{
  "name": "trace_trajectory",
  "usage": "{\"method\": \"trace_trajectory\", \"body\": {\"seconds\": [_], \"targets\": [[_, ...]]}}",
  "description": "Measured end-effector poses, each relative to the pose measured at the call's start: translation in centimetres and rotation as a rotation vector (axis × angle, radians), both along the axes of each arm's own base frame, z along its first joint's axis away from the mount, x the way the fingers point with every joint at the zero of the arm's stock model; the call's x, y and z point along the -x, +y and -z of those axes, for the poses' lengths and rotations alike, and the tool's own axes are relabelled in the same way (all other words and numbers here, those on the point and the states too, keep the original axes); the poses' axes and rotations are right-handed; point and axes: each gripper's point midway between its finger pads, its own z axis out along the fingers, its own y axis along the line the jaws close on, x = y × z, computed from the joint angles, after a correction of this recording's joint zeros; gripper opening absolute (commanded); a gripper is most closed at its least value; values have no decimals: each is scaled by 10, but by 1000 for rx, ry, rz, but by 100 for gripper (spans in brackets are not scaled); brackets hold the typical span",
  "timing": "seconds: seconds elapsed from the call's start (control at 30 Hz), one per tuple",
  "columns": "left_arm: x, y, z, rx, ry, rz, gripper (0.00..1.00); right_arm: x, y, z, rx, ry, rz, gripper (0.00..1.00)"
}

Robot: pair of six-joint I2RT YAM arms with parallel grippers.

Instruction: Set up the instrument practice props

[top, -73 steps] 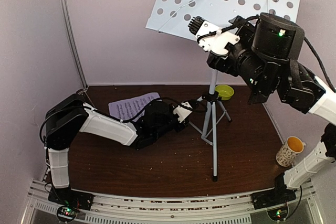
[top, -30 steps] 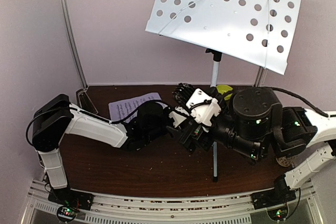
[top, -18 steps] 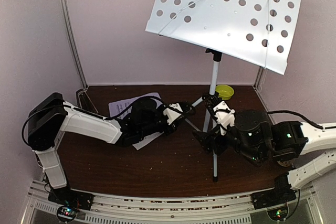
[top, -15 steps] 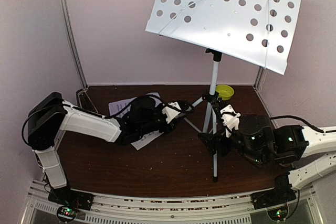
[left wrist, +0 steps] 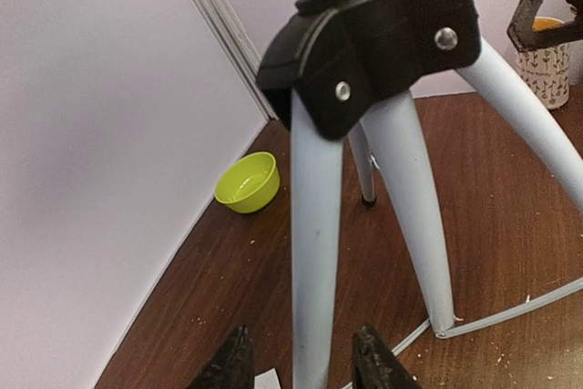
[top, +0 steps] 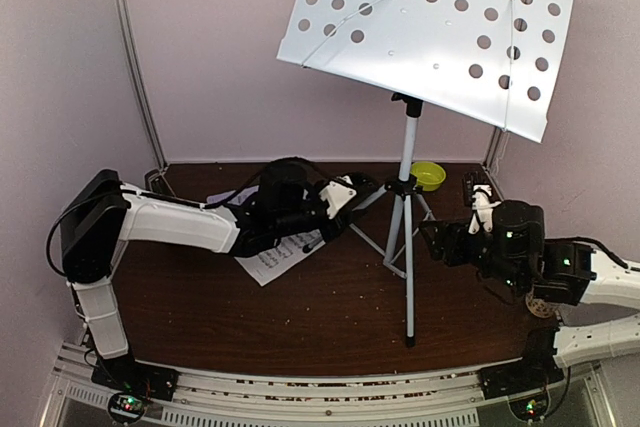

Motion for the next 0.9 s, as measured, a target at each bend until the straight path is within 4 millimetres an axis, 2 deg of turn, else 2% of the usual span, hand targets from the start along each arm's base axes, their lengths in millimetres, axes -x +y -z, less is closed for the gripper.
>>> {"method": "trace_trajectory", "body": {"seconds": [0.17,0.23,0.33,0.5,0.63,0.9], "targets": [[3,-4,-2,-11,15,28,36,-15,-20,-5,-30,-13,41,61],[3,-6,-3,-13,18,35,36,-23,-31,-2,-14,-18,65,59],[3,-7,-1,-19,23,40,36,-32,-38,10,54,-31,56,56],[3,-9,3,-35,36,44,34,-42,-27,35,209,-79,-30,52],[3,-9,4,-43,45,43,32,-58,-21,34,296,-156,-56,52],[-1,-12,-7,-21,61,32,29,-88,-20,27,412,-296,-77,52]]}}
